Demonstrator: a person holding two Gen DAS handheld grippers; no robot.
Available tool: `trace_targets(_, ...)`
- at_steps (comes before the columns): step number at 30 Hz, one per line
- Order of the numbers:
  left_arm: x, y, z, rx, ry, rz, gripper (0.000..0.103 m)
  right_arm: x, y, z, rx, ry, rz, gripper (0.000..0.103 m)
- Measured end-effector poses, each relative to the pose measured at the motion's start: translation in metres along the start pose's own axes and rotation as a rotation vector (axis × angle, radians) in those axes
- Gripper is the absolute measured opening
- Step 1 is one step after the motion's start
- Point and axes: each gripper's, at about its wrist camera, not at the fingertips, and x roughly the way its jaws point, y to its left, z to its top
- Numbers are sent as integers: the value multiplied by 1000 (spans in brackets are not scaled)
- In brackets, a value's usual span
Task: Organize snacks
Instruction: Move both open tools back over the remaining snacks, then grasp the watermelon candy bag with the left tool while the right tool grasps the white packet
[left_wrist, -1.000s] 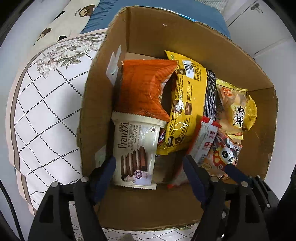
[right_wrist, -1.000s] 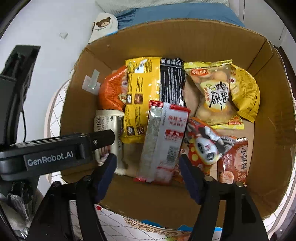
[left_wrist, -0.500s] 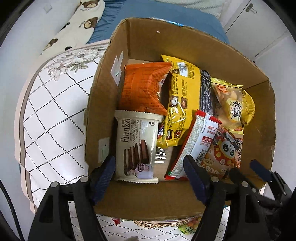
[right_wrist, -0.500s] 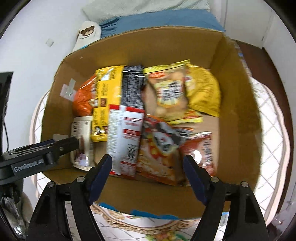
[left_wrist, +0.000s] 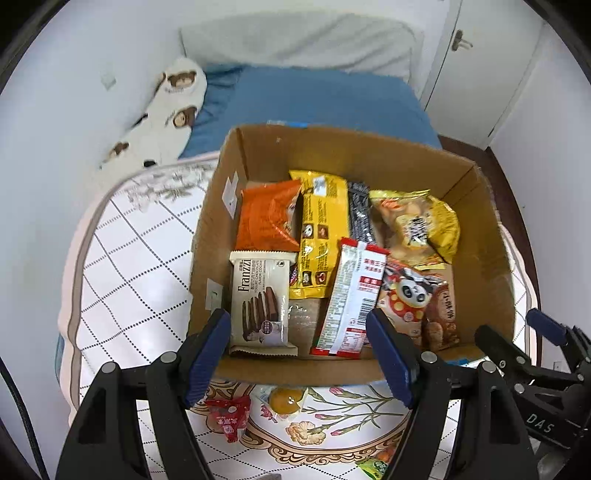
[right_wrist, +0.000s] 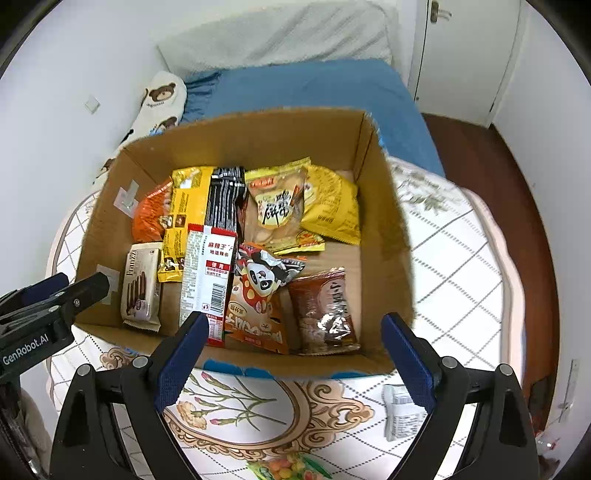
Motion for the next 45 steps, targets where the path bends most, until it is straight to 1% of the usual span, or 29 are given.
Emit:
trace_targets(3, -13, -3, -3, 7, -31, -6, 74, -22, 0, -6, -18, -52, -12, 96)
trace_targets(12, -62, -13, -25, 32, -129, -25, 74, -87, 3, -28, -34, -175, -3, 97)
trace_targets(16, -84, -17, -36, 38, -171, -35, 74, -107, 1, -37, -18, -190, 27, 97)
trace_targets(19, -89, -23, -48, 53, -165, -44, 74, -117, -4, -47, 4, -178, 59, 97)
trace_targets(22, -74, -30, -67, 87, -112, -49, 74, -117, -15, -65, 34, -145, 78, 97)
trace_targets(25, -45, -49, -98, 172, -19, -53, 74, -104, -35, -90, 83, -80, 81, 97)
trace_targets(27, -14, -70, -123, 273, 81, -63, 74, -85, -55, -113, 131, -13, 70, 97)
trace_targets(28, -2, -77, -133, 308, 117, -73, 74, -77, -64, -122, 153, 16, 64, 97)
trace_targets(30, 31, -101, -162, 425, 220, -103, 74, -59, -84, -143, 201, 77, 50, 97)
trace_targets(33, 70, -131, -194, 568, 354, -135, 74, -37, -114, -168, 262, 142, 32, 97)
trace_targets(34, 86, -143, -207, 623, 386, -116, 74, -32, -121, -173, 280, 154, 31, 97)
trace_targets(37, 119, -164, -229, 717, 441, -78, 74, -17, -146, -183, 321, 179, 12, 97)
trace_targets(38, 128, -169, -234, 739, 445, -60, 74, -14, -152, -184, 327, 180, 7, 97)
trace_targets(39, 136, -173, -237, 749, 443, -46, 74, -11, -157, -184, 328, 179, -2, 97)
trace_targets(40, 140, -173, -236, 741, 441, -41, 71, -9, -159, -180, 327, 177, -11, 97)
trace_targets(41, 144, -172, -234, 712, 439, -37, 69, -4, -164, -176, 328, 178, -18, 97)
trace_targets(43, 146, -166, -225, 639, 442, -43, 61, 6, -171, -168, 334, 175, -19, 97)
trace_targets(44, 146, -162, -219, 594, 444, -39, 59, 14, -174, -162, 321, 181, -21, 97)
trace_targets(45, 146, -154, -211, 526, 452, -40, 59, 25, -176, -156, 307, 196, -30, 97)
